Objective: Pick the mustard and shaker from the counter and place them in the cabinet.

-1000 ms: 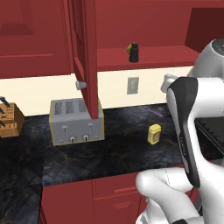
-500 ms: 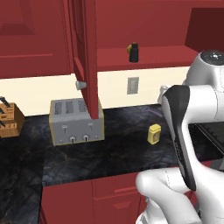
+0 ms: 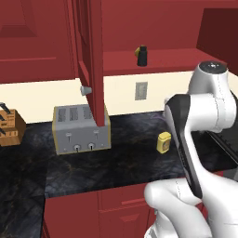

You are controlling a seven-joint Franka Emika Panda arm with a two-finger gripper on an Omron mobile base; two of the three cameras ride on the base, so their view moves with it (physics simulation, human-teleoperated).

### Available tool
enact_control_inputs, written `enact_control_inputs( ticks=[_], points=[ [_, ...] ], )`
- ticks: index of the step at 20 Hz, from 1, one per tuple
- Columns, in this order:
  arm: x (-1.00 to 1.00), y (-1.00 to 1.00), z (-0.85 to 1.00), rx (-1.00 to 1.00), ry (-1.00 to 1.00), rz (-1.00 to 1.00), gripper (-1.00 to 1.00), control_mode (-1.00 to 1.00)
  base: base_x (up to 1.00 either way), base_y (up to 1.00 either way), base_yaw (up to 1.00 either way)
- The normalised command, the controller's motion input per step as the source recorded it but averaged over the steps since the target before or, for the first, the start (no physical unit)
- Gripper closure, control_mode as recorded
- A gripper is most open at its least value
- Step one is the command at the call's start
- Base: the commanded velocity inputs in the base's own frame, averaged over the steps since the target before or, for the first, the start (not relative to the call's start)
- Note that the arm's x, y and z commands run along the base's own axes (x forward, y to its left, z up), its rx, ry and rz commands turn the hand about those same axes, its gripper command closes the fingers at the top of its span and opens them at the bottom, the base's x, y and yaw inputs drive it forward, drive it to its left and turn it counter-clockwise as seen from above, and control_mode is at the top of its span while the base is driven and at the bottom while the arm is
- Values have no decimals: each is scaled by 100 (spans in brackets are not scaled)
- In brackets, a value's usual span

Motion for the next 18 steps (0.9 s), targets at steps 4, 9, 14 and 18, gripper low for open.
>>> enact_control_inputs(
  ticks=[4, 9, 14, 18],
  points=[
    [30, 0, -26, 0, 7, 0, -100, -100, 0, 0, 0],
    [31, 0, -25, 0, 5, 0, -100, -100, 0, 0, 0],
    [24, 0, -26, 0, -1, 0, -100, -100, 0, 0, 0],
    [15, -3, -30, 0, -8, 0, -100, -100, 0, 0, 0]
  ],
)
